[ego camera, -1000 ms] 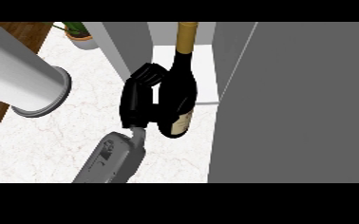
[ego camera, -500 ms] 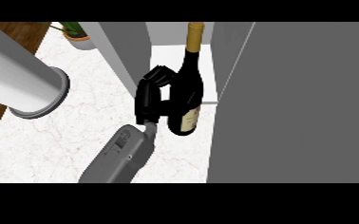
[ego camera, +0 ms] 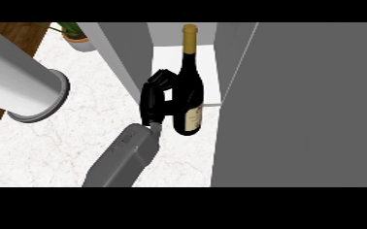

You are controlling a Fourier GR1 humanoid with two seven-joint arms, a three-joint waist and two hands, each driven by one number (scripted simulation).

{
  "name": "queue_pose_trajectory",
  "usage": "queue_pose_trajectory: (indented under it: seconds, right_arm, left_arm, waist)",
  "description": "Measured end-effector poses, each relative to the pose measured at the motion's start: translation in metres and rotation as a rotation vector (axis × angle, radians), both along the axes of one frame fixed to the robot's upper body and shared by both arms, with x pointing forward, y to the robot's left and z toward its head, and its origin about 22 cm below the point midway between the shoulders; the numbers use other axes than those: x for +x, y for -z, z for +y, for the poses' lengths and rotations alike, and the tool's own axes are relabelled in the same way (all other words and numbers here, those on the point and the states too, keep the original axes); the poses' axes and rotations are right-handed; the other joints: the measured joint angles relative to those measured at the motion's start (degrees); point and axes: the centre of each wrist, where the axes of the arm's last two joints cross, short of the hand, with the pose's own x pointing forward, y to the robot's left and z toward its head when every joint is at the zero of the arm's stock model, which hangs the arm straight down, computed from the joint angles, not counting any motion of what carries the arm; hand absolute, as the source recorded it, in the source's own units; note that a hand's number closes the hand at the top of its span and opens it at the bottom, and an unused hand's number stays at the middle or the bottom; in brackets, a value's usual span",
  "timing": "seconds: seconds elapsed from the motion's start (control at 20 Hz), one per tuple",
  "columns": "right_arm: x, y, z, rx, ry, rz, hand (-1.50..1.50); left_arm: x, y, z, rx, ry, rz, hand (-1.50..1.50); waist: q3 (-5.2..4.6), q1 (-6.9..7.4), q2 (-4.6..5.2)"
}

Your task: Pick up the wine, place it into the cabinet and close the cabinet

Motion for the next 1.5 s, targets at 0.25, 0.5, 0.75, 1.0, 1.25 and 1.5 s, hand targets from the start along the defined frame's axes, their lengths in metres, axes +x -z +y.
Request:
queue_pose_trajectory:
  seconds: [0.25, 0.5, 0.75, 1.0, 1.25, 1.5]
  right_arm:
    - [0.000, 0.001, -0.003, -0.007, 0.008, -0.001, -1.50]
    - [0.000, 0.002, -0.003, 0.001, 0.005, 0.001, -1.50]
    - [-0.001, 0.003, -0.002, 0.011, -0.002, 0.012, -1.50]
    - [0.000, 0.003, -0.004, 0.000, -0.004, 0.010, -1.50]
    - [-0.001, 0.005, -0.002, 0.010, -0.018, 0.005, -1.50]
    - [0.000, 0.005, -0.003, 0.012, -0.016, 0.003, -1.50]
  left_arm:
    - [0.012, 0.004, 0.002, -0.017, -0.009, 0.022, 1.50]
    - [0.030, -0.007, -0.001, -0.028, -0.021, 0.035, 1.50]
    - [0.047, -0.015, -0.002, -0.026, -0.038, 0.049, 1.50]
    - [0.065, -0.029, -0.002, -0.022, -0.060, 0.053, 1.50]
    - [0.078, -0.037, 0.002, 0.023, -0.096, 0.061, 1.50]
    - [0.088, -0.045, 0.002, 0.119, -0.149, 0.058, 1.50]
  waist:
    - [0.02, 0.29, -0.01]
    - [0.02, 0.12, 0.05]
    - [0.01, -0.03, 0.10]
    - [0.02, -0.15, 0.19]
    - [-0.01, -0.34, 0.49]
    - [-0.01, -0.21, 0.58]
